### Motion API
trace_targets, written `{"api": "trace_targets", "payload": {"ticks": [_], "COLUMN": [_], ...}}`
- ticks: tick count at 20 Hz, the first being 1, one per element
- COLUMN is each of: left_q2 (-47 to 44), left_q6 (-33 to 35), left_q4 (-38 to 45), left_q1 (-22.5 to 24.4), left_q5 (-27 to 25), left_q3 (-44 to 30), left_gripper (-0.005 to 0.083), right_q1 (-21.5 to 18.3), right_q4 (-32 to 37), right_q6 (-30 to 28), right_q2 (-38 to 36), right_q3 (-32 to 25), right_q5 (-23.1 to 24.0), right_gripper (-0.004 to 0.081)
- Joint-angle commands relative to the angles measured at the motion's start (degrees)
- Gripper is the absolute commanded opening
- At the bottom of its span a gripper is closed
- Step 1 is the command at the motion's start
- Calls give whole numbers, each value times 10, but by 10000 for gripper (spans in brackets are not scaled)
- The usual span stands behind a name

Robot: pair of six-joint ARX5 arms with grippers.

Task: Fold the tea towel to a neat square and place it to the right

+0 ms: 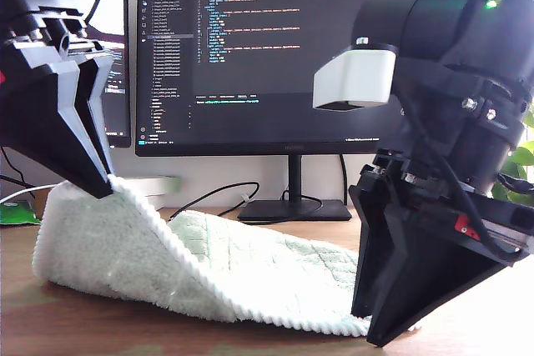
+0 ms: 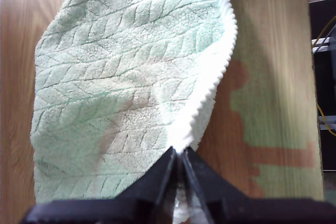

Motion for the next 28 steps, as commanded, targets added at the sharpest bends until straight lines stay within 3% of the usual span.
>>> {"api": "trace_targets", "payload": {"ticks": [1,9,13,19,23,28], "left_q2": [-14,-55,-55,-58,-59,-56], "left_q6": [-7,-17,-19,-29,-29,-17], "left_q4": [7,53,59,58,57,84], "left_q1": [5,18,19,30,50,82], "left_q5": [1,15,16,16,16,15], "left_q3": [-3,-3,-3,-3,-3,-3], "left_gripper": [-20,-20,-20,-20,-20,-20], "right_q1": [7,13,16,16,16,18], "right_q4": [2,19,28,25,17,61], "right_q6": [10,45,45,45,45,37], "right_q2": [11,11,11,11,10,10], "right_q3": [-8,-8,-8,-8,-8,15], "right_q5": [6,17,60,104,124,231], "right_gripper": [271,288,286,187,-19,-12]}}
